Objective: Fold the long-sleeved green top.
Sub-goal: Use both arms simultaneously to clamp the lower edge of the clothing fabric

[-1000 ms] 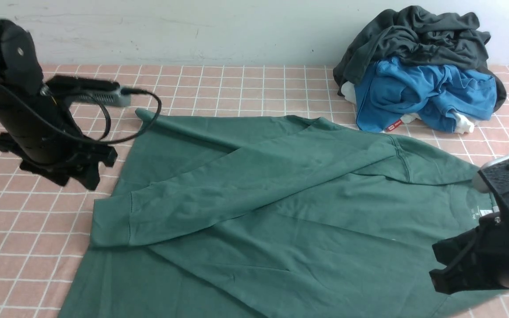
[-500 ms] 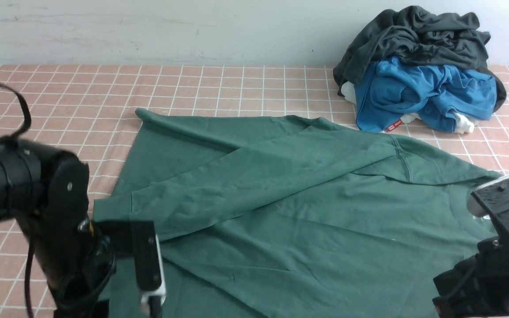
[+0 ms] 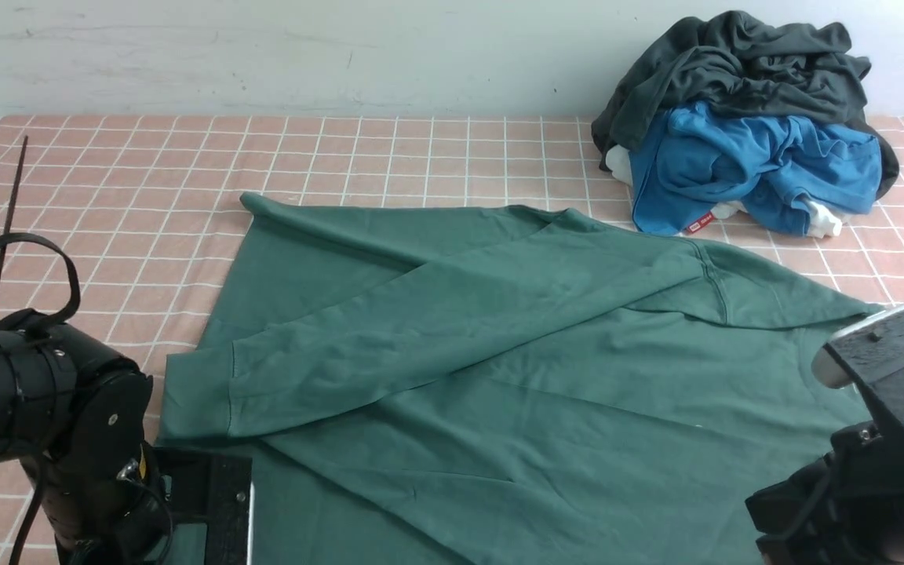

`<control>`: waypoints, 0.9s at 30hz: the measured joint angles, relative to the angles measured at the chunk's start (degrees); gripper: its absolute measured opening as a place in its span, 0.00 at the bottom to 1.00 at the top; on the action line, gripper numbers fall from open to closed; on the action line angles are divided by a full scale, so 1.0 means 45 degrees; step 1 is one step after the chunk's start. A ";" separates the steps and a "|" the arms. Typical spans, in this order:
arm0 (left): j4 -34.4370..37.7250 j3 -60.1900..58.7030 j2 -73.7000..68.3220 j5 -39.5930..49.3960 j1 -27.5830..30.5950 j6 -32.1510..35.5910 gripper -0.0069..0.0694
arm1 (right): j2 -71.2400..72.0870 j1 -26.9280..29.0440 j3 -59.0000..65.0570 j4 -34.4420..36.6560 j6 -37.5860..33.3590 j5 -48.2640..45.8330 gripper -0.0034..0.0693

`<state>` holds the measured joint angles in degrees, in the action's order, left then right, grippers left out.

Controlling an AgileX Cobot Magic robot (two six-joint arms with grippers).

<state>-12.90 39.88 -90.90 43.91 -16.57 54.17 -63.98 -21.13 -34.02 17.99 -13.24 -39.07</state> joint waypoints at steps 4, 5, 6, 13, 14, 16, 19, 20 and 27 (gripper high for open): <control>-0.0091 -0.0163 0.0354 -0.0079 0.0000 -0.0350 0.51 | 0.0000 0.0000 -0.0011 0.0011 0.0000 -0.0061 0.03; -0.0078 -0.0177 0.0491 -0.0090 0.0000 -0.0451 0.53 | 0.0000 0.0000 -0.0011 0.0041 0.0000 -0.0105 0.03; -0.0064 -0.0177 0.0602 -0.0090 0.0000 -0.0533 0.55 | 0.0000 0.0000 -0.0011 0.0108 0.0000 -0.0162 0.03; -0.0027 -0.0191 0.0400 -0.0129 0.0000 -0.0658 0.59 | 0.0000 0.0000 -0.0011 0.0362 0.0000 -0.0236 0.03; -0.0013 -0.0191 0.0282 -0.0129 0.0000 -0.0658 0.59 | 0.0000 0.0000 -0.0011 0.0372 0.0000 -0.0236 0.03; 0.0000 -0.0165 0.0142 -0.0118 0.0000 -0.0658 0.59 | 0.0000 0.0000 -0.0011 0.0372 0.0000 -0.0236 0.03; -0.0013 -0.0154 0.0132 -0.0098 0.0000 -0.0627 0.59 | 0.0000 0.0000 -0.0011 0.0372 0.0000 -0.0247 0.03; -0.0013 -0.0154 0.0132 -0.0092 0.0000 -0.0616 0.59 | 0.0000 0.0000 -0.0011 0.0372 0.0000 -0.0247 0.03; 0.0144 -0.0169 0.0330 -0.0026 0.0000 -0.0261 0.59 | 0.0000 0.0000 -0.0011 0.0372 -0.0038 -0.0282 0.03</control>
<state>-12.25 39.12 -89.42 43.79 -16.57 52.99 -63.98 -21.13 -34.07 19.67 -13.41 -40.34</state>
